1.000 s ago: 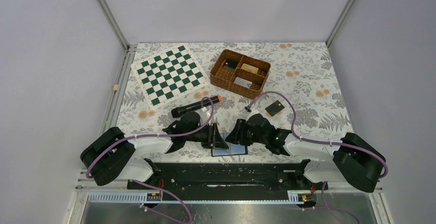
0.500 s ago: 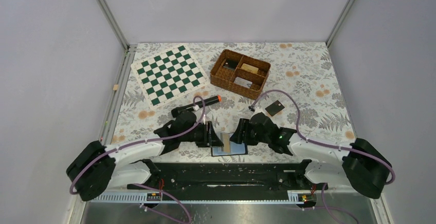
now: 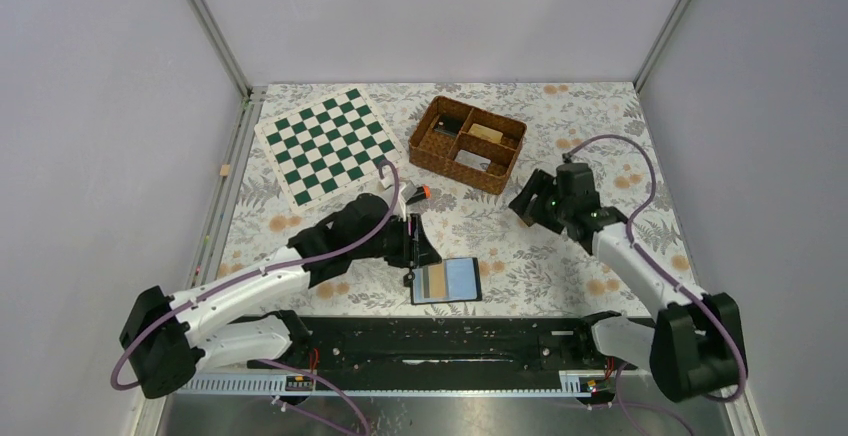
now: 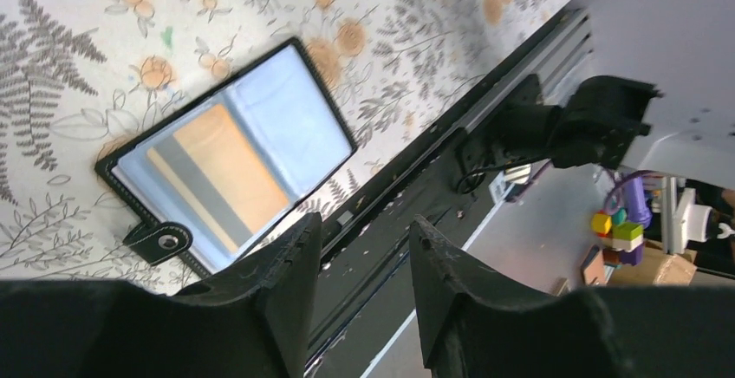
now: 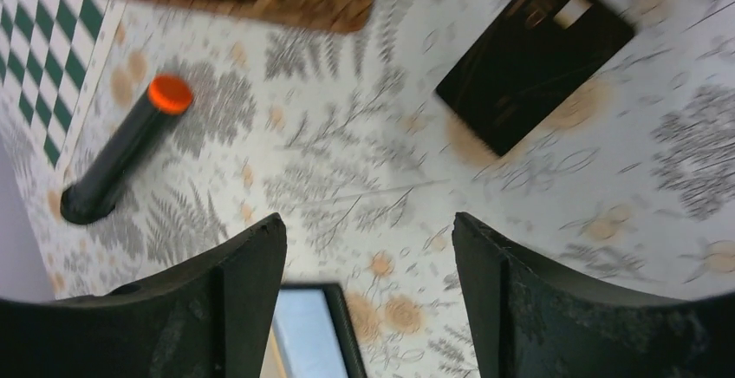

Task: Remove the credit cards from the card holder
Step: Move the credit card to the center of the board.

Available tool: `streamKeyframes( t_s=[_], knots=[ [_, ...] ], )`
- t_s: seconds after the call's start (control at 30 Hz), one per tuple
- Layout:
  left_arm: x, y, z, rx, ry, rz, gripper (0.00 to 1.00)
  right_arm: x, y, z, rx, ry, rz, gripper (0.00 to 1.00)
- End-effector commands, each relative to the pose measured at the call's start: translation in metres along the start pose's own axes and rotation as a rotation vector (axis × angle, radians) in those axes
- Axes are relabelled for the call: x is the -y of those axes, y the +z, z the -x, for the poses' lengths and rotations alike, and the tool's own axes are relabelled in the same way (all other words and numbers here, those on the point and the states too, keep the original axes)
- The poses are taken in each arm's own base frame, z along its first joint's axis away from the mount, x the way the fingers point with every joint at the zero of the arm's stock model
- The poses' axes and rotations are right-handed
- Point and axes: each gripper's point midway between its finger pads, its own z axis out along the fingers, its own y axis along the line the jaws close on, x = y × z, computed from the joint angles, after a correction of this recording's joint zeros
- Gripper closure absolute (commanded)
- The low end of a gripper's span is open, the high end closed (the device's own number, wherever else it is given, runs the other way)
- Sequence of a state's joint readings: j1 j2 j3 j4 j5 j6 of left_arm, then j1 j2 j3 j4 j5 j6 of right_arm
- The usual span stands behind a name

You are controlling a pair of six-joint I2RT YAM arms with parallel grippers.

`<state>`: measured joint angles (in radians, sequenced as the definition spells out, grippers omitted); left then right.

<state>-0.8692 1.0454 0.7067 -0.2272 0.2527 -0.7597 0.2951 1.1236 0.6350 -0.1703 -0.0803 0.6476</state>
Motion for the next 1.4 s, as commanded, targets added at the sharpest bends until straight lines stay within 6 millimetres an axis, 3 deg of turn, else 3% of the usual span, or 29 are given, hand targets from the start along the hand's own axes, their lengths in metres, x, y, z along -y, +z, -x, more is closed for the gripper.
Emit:
streamKeyframes(
  t_s=[0.0, 0.2, 0.43, 0.73, 0.9, 1.37],
  knots=[
    [-0.006, 0.005, 0.000, -0.014, 0.035, 0.043, 0.58, 0.021, 0.012, 0.034, -0.022, 0.019, -0.052, 0.23],
    [-0.010, 0.007, -0.005, -0.020, 0.039, 0.039, 0.58, 0.062, 0.035, 0.082, -0.023, 0.130, -0.117, 0.25],
    [-0.017, 0.005, -0.005, 0.003, 0.043, 0.064, 0.58, 0.078, 0.060, 0.099, -0.110, 0.143, -0.144, 0.26],
    [-0.017, 0.004, 0.001, 0.035, 0.030, 0.075, 0.58, 0.100, 0.081, 0.083, -0.217, 0.125, -0.202, 0.27],
    [-0.017, 0.005, 0.002, 0.036, 0.027, 0.075, 0.58, 0.097, 0.088, 0.071, -0.278, 0.140, -0.162, 0.30],
    [-0.014, 0.010, 0.000, 0.030, 0.001, 0.054, 0.58, 0.091, 0.073, 0.045, -0.343, 0.147, -0.116, 0.34]
  ],
)
